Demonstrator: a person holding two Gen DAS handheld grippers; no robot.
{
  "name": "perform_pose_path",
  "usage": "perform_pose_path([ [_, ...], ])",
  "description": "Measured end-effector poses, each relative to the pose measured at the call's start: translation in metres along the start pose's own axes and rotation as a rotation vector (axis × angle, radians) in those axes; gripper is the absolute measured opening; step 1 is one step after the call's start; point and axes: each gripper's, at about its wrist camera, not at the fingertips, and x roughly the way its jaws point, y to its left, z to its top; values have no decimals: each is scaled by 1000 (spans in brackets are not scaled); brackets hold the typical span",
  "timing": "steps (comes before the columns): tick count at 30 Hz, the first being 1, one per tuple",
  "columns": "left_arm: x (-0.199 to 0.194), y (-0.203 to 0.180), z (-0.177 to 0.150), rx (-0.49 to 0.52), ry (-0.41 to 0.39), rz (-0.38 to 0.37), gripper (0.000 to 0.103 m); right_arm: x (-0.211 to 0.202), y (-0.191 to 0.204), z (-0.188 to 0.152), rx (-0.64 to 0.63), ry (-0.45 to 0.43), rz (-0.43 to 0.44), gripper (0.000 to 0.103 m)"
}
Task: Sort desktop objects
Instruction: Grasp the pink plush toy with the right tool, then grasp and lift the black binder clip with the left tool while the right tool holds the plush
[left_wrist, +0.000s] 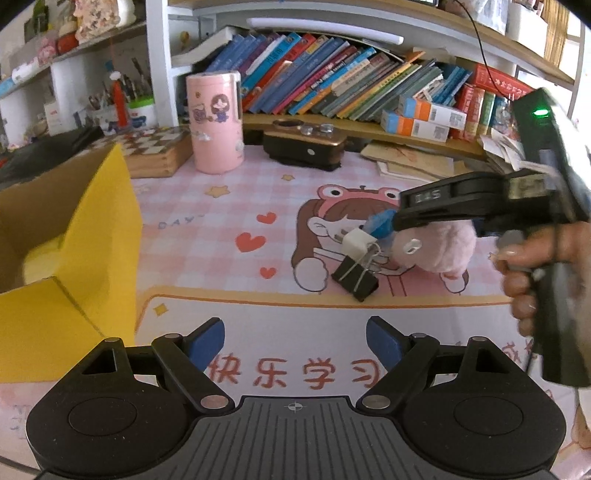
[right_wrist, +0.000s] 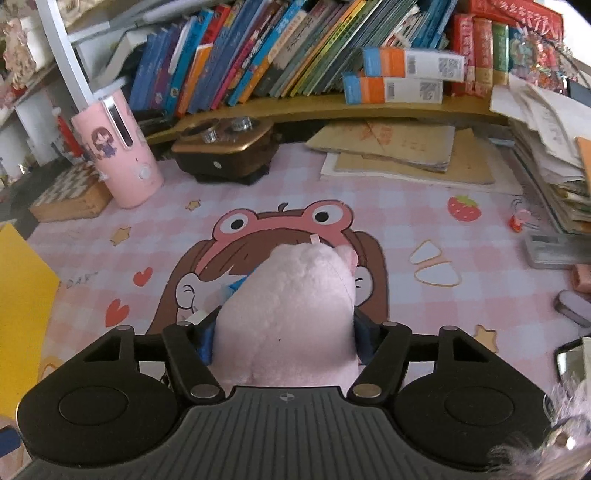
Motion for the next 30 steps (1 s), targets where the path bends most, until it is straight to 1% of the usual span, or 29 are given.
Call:
perform_pose_path([
  [3, 10, -6, 3, 11, 7, -27, 86, -20, -9, -2, 7, -37, -10, 65],
  [7, 23, -16, 8, 53, -12, -55, 86, -48, -24, -9, 24, -73, -28, 65],
  [11, 43, -23, 15, 98, -33, -100, 86, -73, -36, -21, 33, -82, -33, 66],
  [15, 67, -27, 20, 127, -28, -129, 85, -90, -43, -35, 45, -75, -41, 66],
  [17, 76, -29, 21, 150, -32, -131, 83, -96, -44, -41, 50, -68, -39, 66],
  [19, 85, -32, 21, 172, -24, -131, 77, -100, -44, -46, 47, -61, -42, 66],
  [22, 94, -33, 21, 198, -20, -154, 70, -102, -44, -52, 42, -42, -44, 66],
  [30, 103, -27, 23, 312, -49, -243, 69, -104, -48, -58, 48, -23, -55, 66],
])
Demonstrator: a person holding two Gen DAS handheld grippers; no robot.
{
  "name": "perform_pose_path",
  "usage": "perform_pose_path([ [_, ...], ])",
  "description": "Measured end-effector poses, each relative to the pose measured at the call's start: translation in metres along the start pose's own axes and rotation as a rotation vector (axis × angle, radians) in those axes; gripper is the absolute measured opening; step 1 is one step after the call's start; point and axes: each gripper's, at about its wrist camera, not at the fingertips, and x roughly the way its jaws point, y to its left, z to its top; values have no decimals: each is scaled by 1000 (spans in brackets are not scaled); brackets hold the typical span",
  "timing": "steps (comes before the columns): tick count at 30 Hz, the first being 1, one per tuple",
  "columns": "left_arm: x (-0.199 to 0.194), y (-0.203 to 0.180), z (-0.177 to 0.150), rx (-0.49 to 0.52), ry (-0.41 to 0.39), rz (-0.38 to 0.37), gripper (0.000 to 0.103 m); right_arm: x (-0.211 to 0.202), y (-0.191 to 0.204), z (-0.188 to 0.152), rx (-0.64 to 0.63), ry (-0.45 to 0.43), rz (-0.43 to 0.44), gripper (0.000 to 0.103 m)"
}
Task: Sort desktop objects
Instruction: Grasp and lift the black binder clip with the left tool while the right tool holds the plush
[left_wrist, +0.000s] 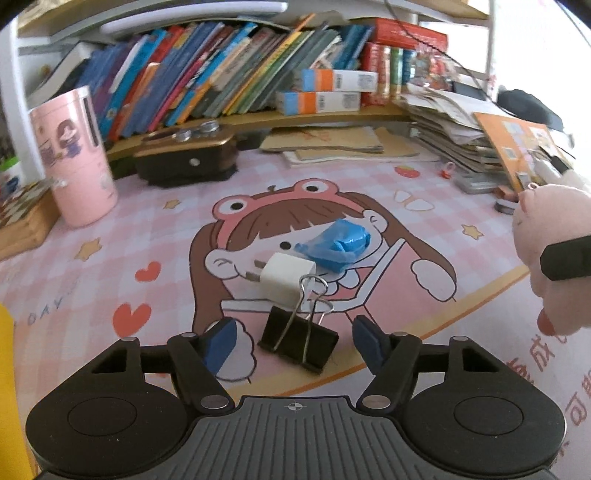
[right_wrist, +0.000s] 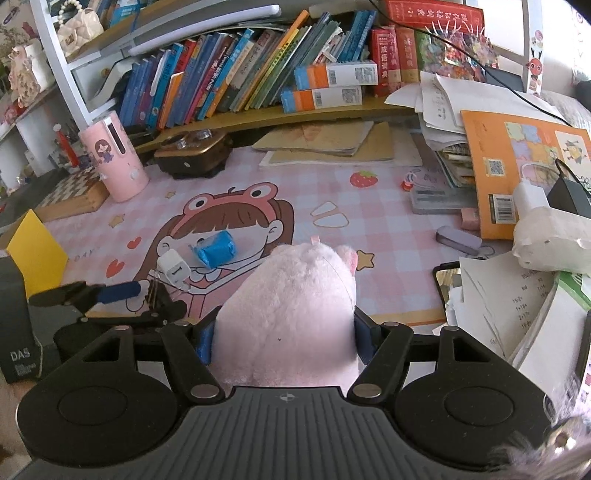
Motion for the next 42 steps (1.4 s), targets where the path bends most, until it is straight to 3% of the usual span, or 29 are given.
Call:
perform_pose_path([
  [7, 4, 4, -3, 51, -19, -60, 61, -3, -9, -2, 25, -3, -39, 66],
  [8, 3, 4, -3, 54, -22, -64, 58, -4, -10, -2, 28, -3, -42, 66],
  [9, 3, 3, -2, 60, -27, -71, 45, -4, -11, -3, 31, -3, -44, 66],
  [15, -2, -6, -2, 96, -40, -11, 42, -6, -11, -3, 29, -9, -44, 66],
  [24, -51, -3, 1, -53, -104, -8, 42, -7, 3, -1, 1, -14, -14, 66],
  [30, -97, -1, -4, -137, -190, 0, 42, -9, 22, -1, -70, -18, 34, 66],
  [42, -169, 16, -24, -314, -288, 72, 42, -21, 67, -9, -157, -20, 131, 66],
])
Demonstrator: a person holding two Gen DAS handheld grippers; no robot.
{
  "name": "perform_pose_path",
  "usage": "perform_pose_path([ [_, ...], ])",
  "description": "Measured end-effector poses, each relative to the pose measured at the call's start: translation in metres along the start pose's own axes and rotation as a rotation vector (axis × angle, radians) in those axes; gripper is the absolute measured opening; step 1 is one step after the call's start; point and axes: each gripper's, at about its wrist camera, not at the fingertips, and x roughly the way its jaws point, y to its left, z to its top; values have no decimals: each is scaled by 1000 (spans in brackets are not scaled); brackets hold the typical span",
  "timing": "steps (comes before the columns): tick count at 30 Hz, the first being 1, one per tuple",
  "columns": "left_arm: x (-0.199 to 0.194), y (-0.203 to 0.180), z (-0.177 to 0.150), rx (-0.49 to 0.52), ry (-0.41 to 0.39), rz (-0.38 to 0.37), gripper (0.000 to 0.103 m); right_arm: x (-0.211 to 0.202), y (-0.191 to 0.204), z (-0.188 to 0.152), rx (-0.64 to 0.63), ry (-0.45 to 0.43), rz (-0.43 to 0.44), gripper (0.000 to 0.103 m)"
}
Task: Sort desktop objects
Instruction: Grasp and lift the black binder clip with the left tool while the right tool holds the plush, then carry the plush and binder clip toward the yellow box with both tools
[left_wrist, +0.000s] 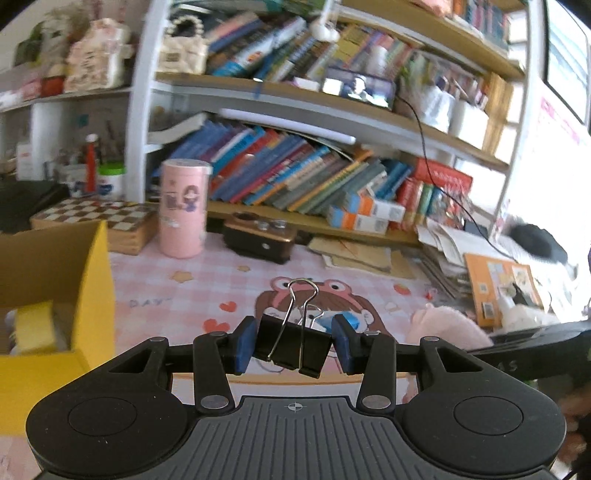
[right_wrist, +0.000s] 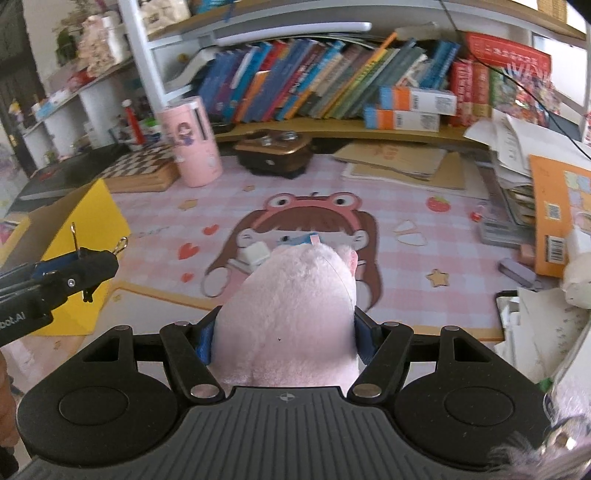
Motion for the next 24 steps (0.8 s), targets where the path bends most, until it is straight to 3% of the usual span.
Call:
perform_pose_path([
  [5, -25, 12, -8, -35, -9, 37, 42, 1, 22, -3, -24, 13, 29, 66],
  [11, -42, 28, -21, -75, 51, 97, 42, -3, 52, -10, -54, 30, 57, 66],
  [24, -89, 61, -42, -66, 75, 62, 42, -21, 115, -37, -62, 45, 64, 66],
])
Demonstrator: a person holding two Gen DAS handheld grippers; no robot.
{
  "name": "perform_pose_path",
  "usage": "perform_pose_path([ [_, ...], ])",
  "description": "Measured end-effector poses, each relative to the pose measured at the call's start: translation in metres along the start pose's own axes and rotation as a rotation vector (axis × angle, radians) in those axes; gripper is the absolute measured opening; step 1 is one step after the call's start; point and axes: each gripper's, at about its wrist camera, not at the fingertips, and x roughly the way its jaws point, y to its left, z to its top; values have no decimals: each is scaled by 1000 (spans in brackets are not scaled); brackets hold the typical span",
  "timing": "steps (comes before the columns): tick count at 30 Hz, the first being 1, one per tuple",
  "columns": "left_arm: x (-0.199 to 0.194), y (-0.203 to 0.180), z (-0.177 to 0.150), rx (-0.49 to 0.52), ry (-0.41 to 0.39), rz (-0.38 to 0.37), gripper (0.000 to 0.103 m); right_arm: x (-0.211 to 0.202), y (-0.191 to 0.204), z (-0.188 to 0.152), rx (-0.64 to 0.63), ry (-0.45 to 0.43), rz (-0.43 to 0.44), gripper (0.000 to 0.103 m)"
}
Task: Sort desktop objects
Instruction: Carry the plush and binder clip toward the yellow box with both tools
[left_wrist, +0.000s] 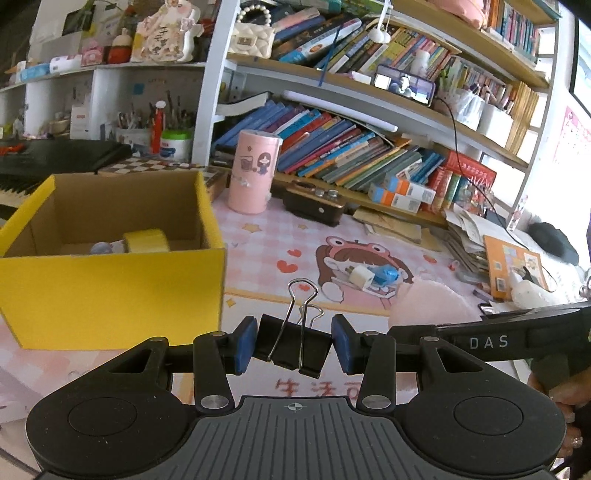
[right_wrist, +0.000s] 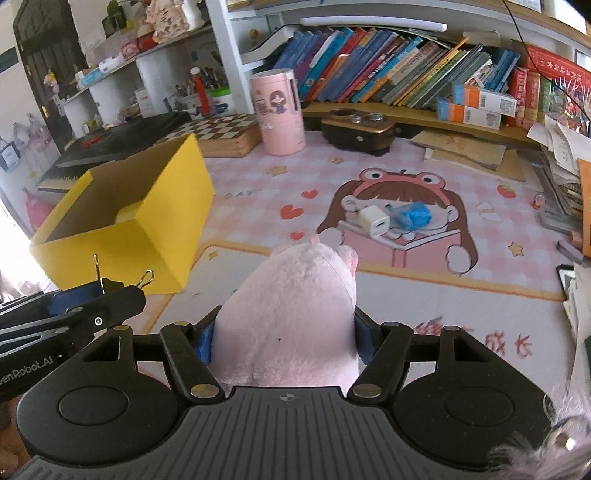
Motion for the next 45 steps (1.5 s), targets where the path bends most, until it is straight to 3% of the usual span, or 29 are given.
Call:
perform_pose_path([
  [24, -85, 61, -46, 22, 55, -49, 42, -32, 108, -77, 37, 26, -14, 66],
  [45, -128, 99, -70, -41, 39, 14, 42, -33, 166, -102, -37, 60, 38, 66],
])
